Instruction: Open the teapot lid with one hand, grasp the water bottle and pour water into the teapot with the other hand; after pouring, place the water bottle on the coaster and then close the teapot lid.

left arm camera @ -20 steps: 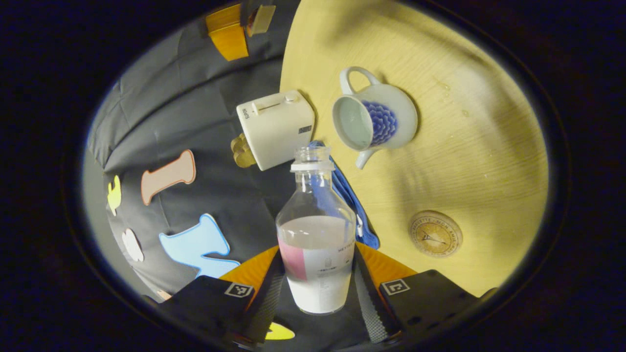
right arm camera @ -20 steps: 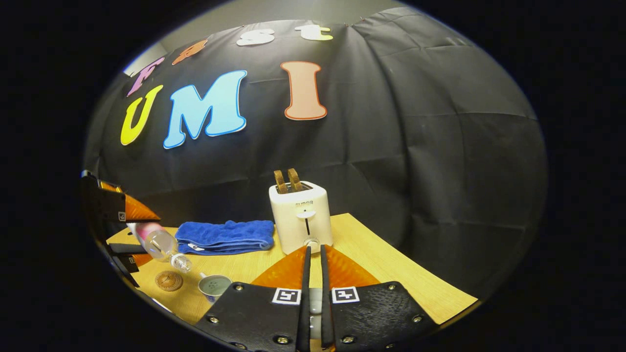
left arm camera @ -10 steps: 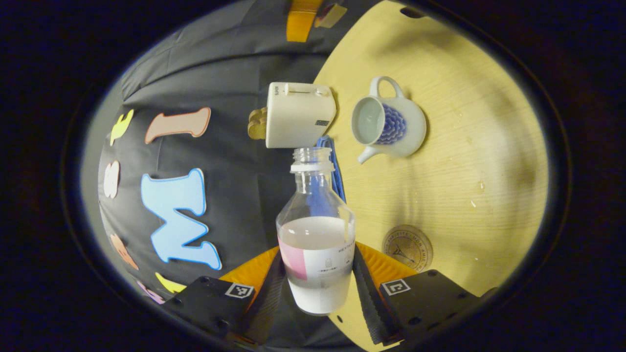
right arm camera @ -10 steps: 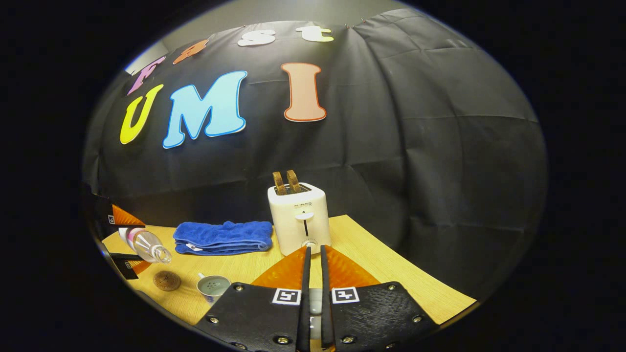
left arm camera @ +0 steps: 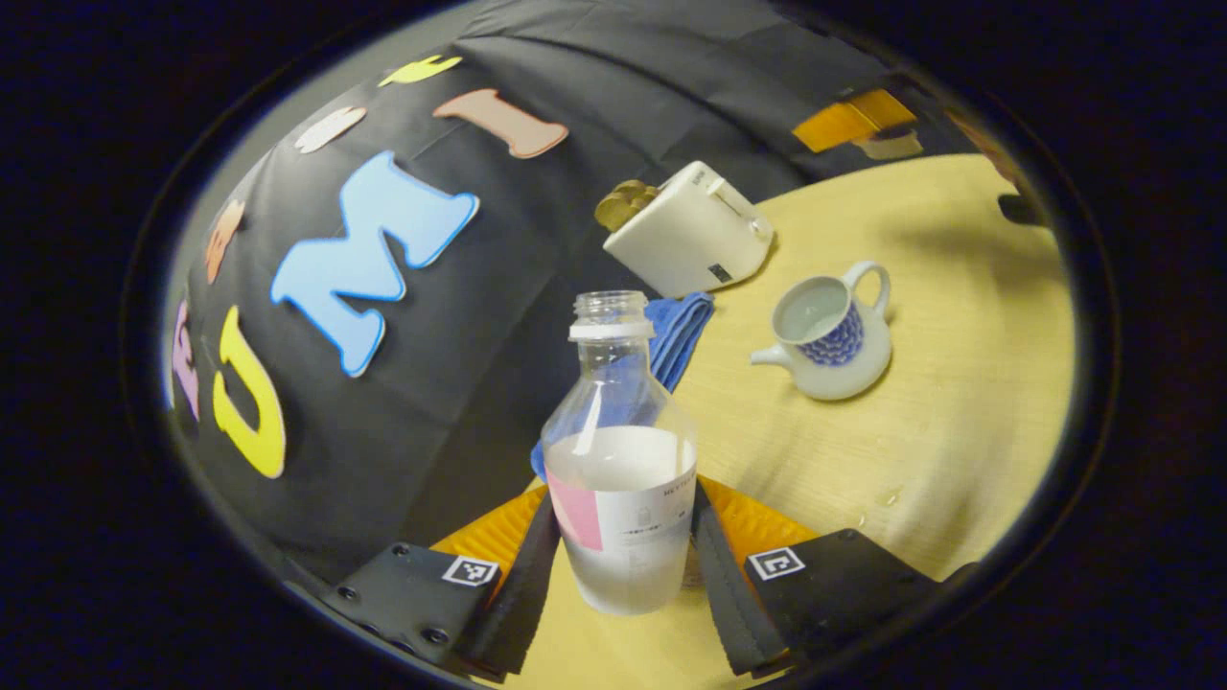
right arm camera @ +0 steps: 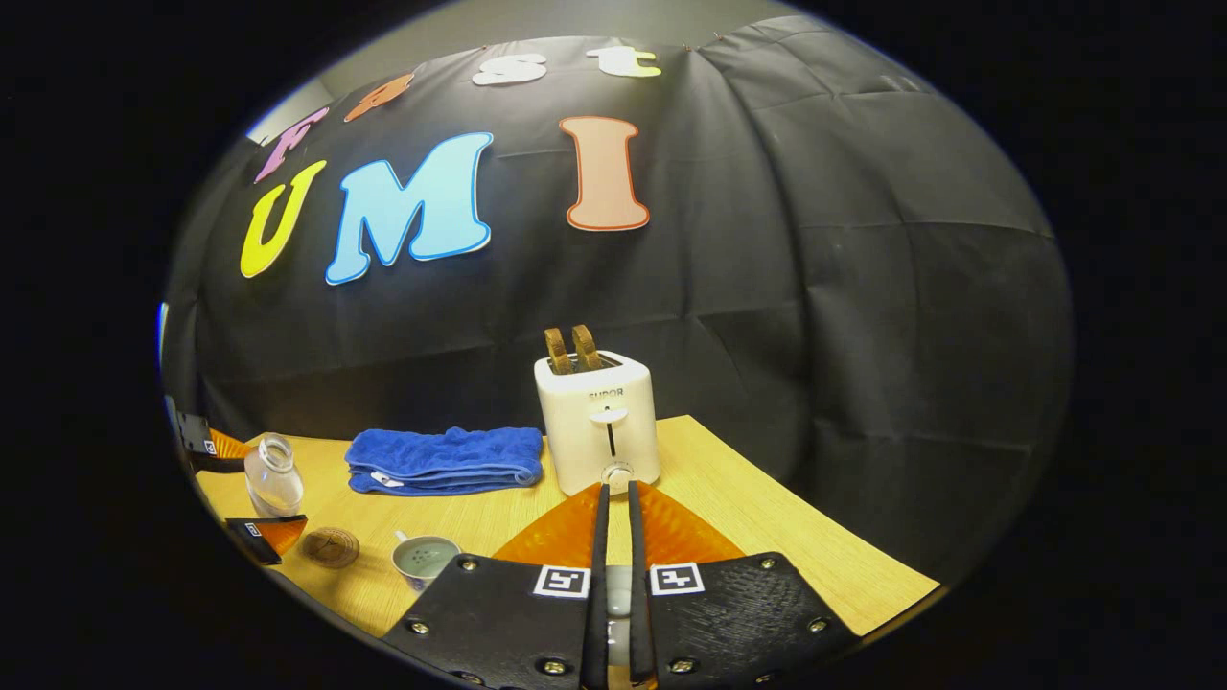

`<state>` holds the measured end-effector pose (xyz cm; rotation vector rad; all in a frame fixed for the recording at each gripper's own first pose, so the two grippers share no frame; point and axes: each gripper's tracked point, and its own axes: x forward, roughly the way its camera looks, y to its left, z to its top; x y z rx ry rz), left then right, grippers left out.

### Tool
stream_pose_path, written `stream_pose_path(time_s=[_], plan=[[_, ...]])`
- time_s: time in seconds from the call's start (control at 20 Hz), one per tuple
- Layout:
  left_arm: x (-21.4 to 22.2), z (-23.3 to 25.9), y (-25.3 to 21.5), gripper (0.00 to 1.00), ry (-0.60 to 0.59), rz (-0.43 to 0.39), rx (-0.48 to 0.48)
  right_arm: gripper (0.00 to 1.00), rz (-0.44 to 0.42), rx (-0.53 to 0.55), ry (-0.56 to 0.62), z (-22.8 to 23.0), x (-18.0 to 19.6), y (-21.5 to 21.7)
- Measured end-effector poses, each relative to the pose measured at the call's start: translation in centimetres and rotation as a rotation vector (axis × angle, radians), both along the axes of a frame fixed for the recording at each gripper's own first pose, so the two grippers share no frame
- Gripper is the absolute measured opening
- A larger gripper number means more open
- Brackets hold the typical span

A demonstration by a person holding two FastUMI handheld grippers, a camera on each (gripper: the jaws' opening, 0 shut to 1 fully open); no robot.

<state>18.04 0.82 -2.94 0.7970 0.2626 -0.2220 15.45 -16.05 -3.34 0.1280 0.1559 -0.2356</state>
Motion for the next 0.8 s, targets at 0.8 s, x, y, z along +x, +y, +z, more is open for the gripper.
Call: stream_pose_path(time_s=[0.8], plan=[[2.5, 0.3, 2.7, 0.85, -0.112, 0.158, -0.689, 0.08, 0.054, 0.028, -0.002, -0.3, 0.5, 1.8]])
